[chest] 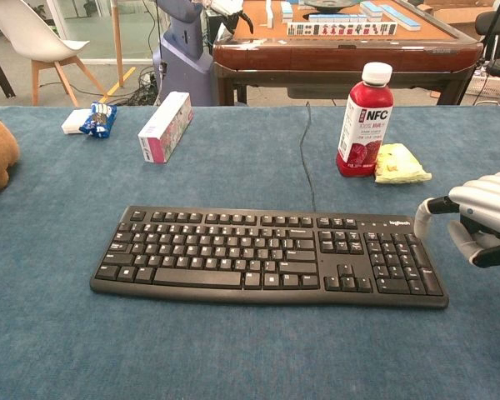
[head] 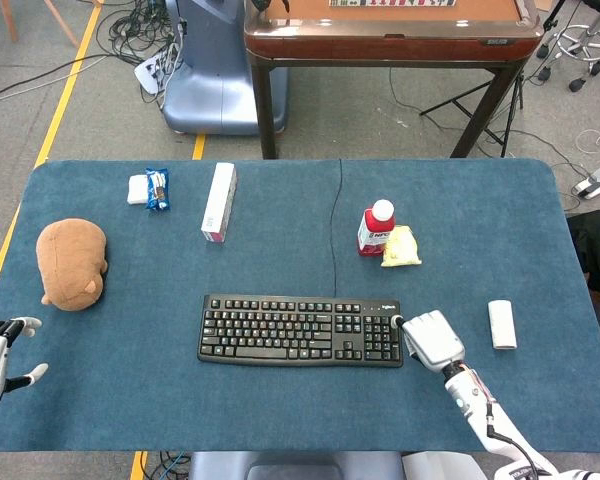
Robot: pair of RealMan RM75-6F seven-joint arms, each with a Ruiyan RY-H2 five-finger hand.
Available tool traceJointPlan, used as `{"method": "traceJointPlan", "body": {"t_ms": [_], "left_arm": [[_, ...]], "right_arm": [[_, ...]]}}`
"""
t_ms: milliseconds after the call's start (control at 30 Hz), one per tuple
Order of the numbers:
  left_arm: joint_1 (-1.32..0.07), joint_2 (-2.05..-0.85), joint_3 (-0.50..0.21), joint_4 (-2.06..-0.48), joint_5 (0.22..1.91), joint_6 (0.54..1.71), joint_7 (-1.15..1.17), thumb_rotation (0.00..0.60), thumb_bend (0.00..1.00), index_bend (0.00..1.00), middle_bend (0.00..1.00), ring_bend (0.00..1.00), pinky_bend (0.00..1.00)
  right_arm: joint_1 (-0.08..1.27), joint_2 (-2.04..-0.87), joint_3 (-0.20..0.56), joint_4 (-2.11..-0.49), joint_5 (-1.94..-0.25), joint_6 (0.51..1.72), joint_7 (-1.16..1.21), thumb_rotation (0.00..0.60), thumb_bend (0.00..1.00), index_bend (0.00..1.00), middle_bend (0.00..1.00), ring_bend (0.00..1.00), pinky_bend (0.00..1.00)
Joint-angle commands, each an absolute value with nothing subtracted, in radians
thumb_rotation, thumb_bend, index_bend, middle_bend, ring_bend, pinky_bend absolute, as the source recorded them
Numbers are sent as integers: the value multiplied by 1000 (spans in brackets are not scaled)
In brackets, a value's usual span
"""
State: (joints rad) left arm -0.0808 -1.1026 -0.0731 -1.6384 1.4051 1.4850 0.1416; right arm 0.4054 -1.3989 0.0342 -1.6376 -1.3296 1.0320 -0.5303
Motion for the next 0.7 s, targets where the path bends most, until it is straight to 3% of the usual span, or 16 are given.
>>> {"method": "traceJointPlan", "body": {"t_ms": [33,700], "left_arm": [[-82,-1099,-73,-1645,1400,1480,147,600,29,377,447,347,563],[-81,-1088,-78,-1658,1380,1472,147,600,30,394,447,347,563]], "right_arm": [[412,-1410,30,-1627,-1329,1028,-527,600,962,378,1000,1000,1000],[443,-1459,19,-1570,-1304,1013,-519,600,962,378,1000,1000,1000]]}}
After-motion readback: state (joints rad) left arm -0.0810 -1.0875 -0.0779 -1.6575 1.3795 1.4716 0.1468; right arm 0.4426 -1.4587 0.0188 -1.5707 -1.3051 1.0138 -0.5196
